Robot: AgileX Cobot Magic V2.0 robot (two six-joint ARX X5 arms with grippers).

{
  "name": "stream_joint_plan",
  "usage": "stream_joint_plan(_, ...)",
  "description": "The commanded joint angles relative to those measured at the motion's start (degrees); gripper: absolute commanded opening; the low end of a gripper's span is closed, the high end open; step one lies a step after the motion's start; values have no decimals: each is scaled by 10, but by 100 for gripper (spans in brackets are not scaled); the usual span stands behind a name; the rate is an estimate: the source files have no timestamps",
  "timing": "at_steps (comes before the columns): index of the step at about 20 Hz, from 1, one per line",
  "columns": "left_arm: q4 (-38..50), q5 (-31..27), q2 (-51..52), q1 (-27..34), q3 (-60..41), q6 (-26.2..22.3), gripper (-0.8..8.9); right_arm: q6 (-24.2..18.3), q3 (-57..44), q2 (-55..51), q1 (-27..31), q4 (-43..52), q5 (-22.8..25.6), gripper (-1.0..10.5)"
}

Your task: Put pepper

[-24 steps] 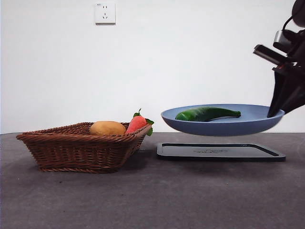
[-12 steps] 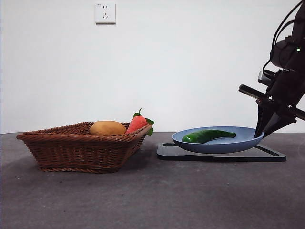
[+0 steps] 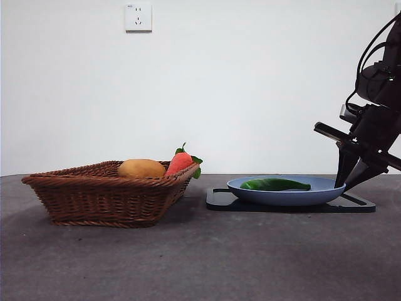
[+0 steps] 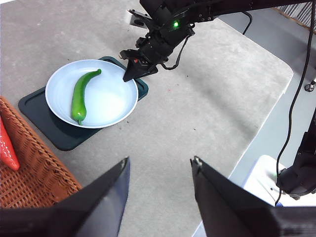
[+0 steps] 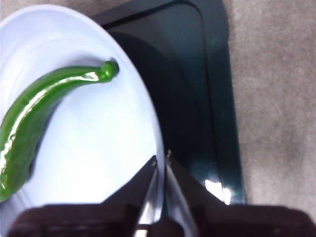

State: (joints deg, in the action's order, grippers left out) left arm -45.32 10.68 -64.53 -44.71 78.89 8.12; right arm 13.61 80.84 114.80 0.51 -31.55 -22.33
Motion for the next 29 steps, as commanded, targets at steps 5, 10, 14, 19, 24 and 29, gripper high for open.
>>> stream_joint_plan(5,6,-7,-4,-6,11,-6,223,-9,12,-10,3,-8,-1,196)
stream_joint_plan(10,-2,-43,-5,-6,11,-9,223,-43,12,-128,5,-76,-1,196)
stream_joint_plan(14,-2,-92,-5,-5,11,-9,220,-96,12,-269,-3,-193,-3,194)
stream_joint_plan(19,-2,-91,-5,-5,11,-21,220,-122,12,-435,-38,-322,-3,193)
stream_joint_plan(24,-7,-89,-5,-5,11,-22,219,-125,12,-562,-76,-429,-3,192)
stream_joint_plan(29,-13,-89,-5,-5,11,-22,218,-132,12,-626,-90,-470,-3,192)
